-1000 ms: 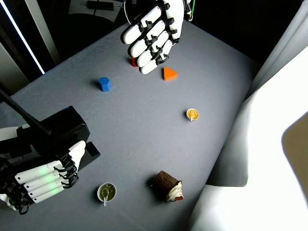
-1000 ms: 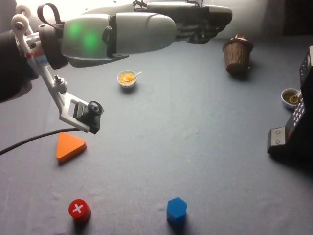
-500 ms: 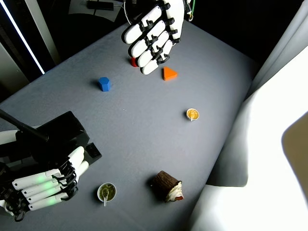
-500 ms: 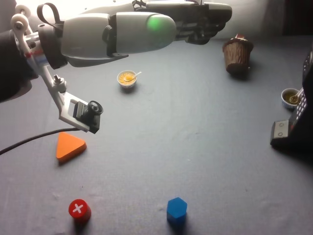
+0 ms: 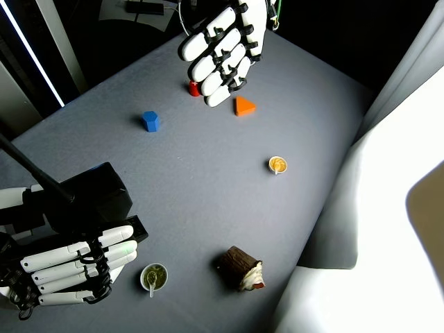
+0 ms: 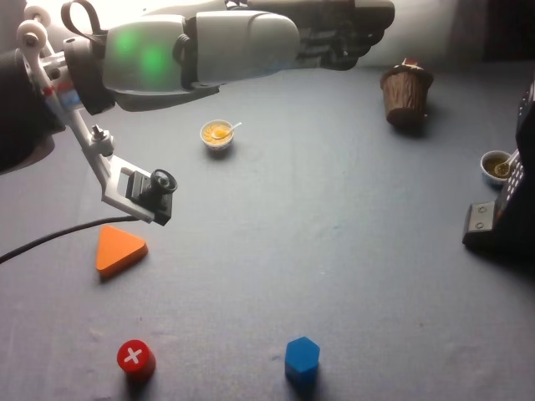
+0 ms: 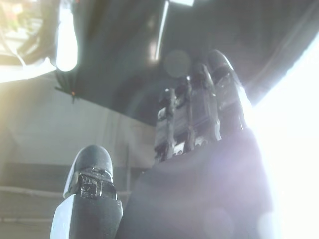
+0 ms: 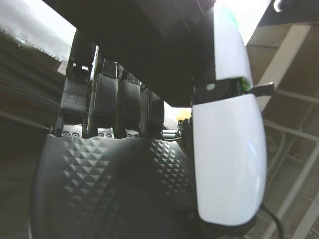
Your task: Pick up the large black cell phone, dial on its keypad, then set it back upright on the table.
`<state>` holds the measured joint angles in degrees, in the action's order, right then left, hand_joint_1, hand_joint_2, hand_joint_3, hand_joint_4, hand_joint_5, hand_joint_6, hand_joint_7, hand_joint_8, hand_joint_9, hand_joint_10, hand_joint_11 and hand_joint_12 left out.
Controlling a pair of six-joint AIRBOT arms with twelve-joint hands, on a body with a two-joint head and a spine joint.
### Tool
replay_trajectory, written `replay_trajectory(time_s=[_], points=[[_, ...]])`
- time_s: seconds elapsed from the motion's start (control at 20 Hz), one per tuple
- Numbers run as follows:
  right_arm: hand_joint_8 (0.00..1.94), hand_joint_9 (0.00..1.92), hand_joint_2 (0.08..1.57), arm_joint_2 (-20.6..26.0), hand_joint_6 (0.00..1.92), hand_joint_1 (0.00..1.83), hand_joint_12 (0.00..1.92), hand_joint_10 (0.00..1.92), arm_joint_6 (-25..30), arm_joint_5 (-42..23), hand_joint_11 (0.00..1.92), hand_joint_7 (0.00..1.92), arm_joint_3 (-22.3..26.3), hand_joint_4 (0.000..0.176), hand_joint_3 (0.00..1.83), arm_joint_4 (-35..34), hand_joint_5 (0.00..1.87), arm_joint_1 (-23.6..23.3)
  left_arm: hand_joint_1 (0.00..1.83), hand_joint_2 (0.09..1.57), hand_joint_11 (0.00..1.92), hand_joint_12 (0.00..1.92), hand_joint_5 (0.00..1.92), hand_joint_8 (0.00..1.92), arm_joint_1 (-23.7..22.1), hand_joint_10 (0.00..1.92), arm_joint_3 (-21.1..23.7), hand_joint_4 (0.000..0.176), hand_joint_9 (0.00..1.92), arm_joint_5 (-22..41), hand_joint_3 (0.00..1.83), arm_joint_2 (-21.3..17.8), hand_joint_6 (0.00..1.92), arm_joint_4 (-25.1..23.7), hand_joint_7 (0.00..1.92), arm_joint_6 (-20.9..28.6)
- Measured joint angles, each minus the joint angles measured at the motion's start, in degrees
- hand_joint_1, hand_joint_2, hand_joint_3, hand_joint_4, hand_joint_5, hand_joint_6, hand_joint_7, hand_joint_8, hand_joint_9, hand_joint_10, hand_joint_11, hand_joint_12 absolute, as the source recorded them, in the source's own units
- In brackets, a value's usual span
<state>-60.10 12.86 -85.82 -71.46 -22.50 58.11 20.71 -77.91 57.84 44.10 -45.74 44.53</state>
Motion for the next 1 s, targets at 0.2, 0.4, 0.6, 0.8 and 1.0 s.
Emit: replay_trajectory(time_s=[0.2, 0.4, 0.6, 0.8, 1.0], points=[[0.00, 0.00, 1.00, 0.00, 0.00, 0.61, 0.00, 0.00, 0.13, -0.44, 0.00, 0.00, -0.13, 0.058, 0.00, -0.20, 0.00, 0.00, 0.00, 1.24, 0.00, 0.46, 0.16, 0.00, 0.00, 0.00, 0.00, 0.026, 0.14, -0.09, 0.00, 0.00, 0.00, 0.13, 0.17, 0.28], [0.00, 0.00, 0.93, 0.02, 0.00, 0.44, 0.00, 0.00, 0.22, -0.74, 0.00, 0.00, -0.13, 0.073, 0.00, -0.37, 0.00, 0.00, 0.00, 1.23, 0.00, 0.45, 0.15, 0.00, 0.00, 0.00, -0.02, 0.025, 0.14, -0.22, 0.00, 0.00, 0.00, 0.15, 0.18, 0.31], [0.00, 0.00, 0.88, 0.04, 0.00, 0.15, 0.00, 0.00, 0.24, -0.74, 0.00, 0.00, -0.11, 0.103, 0.00, -0.37, 0.00, 0.00, 0.00, 1.24, 0.00, 0.48, 0.17, 0.00, 0.00, 0.00, -0.07, 0.027, 0.15, -0.31, 0.00, 0.00, 0.01, 0.17, 0.19, 0.31], [0.00, 0.00, 0.86, 1.95, 0.00, 0.00, 0.00, 0.00, 0.26, -0.72, 0.00, 0.00, 2.21, 0.084, 0.00, -0.55, 0.00, 0.04, 0.00, 1.25, 0.00, 0.46, 0.16, 0.00, 0.00, 0.00, -0.07, 0.031, 0.14, -0.39, 0.00, 0.00, 0.00, 0.17, 0.16, 0.33], [0.00, 0.00, 0.87, 5.35, 0.00, 0.00, 0.00, 0.00, 0.24, -1.55, 0.00, 0.00, 4.04, 0.083, 0.00, -0.28, 0.00, 1.88, 0.00, 1.25, 0.00, 0.42, 0.16, 0.00, 0.00, 0.00, -0.07, 0.032, 0.11, -0.52, 0.00, 0.02, 0.00, 0.13, 0.14, 0.35]])
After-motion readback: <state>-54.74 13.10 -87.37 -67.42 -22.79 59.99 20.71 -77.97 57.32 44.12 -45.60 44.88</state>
